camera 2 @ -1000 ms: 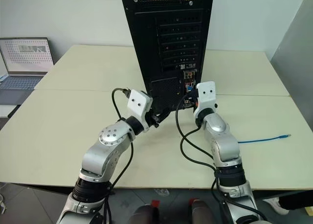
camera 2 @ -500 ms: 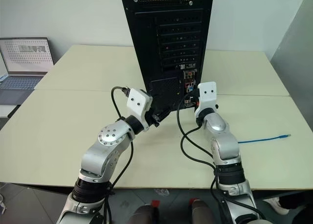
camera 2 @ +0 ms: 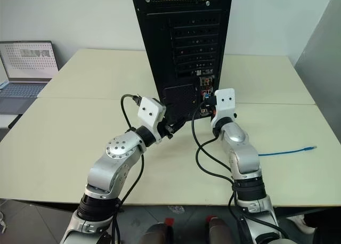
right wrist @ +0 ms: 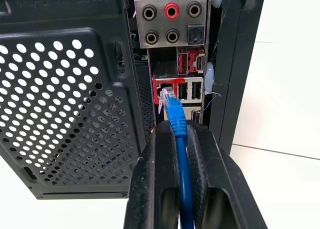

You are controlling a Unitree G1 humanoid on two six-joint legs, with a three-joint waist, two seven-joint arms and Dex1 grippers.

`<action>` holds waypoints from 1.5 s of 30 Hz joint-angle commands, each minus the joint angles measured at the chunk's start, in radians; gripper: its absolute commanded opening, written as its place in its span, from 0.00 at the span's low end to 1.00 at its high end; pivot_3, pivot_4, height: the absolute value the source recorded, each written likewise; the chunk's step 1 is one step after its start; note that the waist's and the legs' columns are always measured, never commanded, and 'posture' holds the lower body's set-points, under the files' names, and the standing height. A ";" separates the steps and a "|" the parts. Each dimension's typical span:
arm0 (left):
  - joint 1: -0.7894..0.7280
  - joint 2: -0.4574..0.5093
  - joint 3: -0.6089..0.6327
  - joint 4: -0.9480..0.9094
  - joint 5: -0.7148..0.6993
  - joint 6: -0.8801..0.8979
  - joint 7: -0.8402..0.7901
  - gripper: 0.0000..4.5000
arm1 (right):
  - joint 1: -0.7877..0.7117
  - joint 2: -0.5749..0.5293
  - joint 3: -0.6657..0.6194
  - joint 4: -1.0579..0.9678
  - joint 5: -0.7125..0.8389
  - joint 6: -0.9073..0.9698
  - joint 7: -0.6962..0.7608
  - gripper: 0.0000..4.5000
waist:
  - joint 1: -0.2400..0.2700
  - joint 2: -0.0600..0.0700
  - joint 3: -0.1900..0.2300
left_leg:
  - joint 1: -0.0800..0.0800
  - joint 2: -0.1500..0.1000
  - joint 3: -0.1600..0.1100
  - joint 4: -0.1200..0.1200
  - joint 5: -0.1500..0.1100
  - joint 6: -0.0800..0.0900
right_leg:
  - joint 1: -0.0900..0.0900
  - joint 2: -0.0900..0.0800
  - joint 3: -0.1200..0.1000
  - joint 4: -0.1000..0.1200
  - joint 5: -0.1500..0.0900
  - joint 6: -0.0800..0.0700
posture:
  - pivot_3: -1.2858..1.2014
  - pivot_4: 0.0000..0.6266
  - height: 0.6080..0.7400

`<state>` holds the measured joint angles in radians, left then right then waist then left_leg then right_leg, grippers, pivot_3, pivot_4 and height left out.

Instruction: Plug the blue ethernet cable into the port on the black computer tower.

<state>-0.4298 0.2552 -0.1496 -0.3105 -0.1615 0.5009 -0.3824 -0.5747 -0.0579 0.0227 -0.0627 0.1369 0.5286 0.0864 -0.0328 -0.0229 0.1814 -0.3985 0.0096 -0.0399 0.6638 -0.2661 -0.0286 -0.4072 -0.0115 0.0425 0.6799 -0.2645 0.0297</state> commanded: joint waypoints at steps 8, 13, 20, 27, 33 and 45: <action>0.001 -0.002 -0.002 -0.036 0.012 -0.024 -0.005 0.65 | -0.062 0.006 -0.011 -0.013 0.002 0.026 -0.008 0.00 | 0.000 0.000 0.000 | 0.000 0.000 0.000 0.000 0.000 0.000 | 0.000 0.000 0.000 0.000 0.000 0.000 | 0.52 0.24 1.00; 0.003 -0.002 -0.004 -0.036 0.015 -0.025 -0.003 0.65 | -0.076 0.009 -0.013 -0.009 -0.008 0.059 -0.031 0.00 | -0.001 0.000 0.000 | 0.000 0.000 0.000 0.000 0.000 0.000 | 0.000 0.000 0.000 0.000 0.000 0.000 | 0.52 0.24 1.00; -0.011 -0.004 0.005 -0.037 0.013 -0.016 0.001 0.65 | -0.134 0.056 0.012 0.000 -0.020 0.076 -0.067 0.00 | -0.007 0.000 0.000 | 0.000 0.001 0.001 0.000 0.000 0.000 | 0.000 0.001 0.001 0.000 0.000 0.000 | 0.52 0.24 1.00; -0.018 -0.013 0.007 -0.044 0.017 -0.012 0.013 0.65 | -0.173 0.086 0.013 0.048 -0.029 0.055 -0.062 0.00 | -0.023 0.000 0.000 | 0.000 0.001 0.001 0.000 0.000 0.000 | -0.001 0.001 0.001 0.001 0.000 0.000 | 0.52 0.24 1.00; -0.014 -0.014 0.009 -0.046 0.019 -0.012 0.019 0.65 | -0.185 0.083 0.013 0.072 -0.033 0.045 -0.046 0.00 | -0.030 0.000 0.000 | 0.001 0.003 0.001 -0.001 0.000 0.000 | -0.001 0.004 0.002 0.001 0.001 -0.001 | 0.52 0.24 1.00; -0.017 0.027 0.051 -0.020 0.016 -0.026 0.012 0.65 | -0.093 -0.045 0.026 0.002 -0.028 0.041 0.096 0.48 | -0.017 0.000 0.000 | -0.001 0.001 0.000 -0.001 0.000 0.000 | -0.002 0.001 0.001 -0.001 0.001 -0.001 | 0.52 0.24 1.00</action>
<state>-0.4264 0.2751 -0.1145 -0.3069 -0.1430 0.4944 -0.3639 -0.6744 -0.0780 0.0551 0.0113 0.1012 0.5818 0.1527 -0.0494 -0.0229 0.1815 -0.3996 0.0107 -0.0396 0.6626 -0.2661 -0.0287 -0.4087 -0.0102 0.0434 0.6791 -0.2638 0.0286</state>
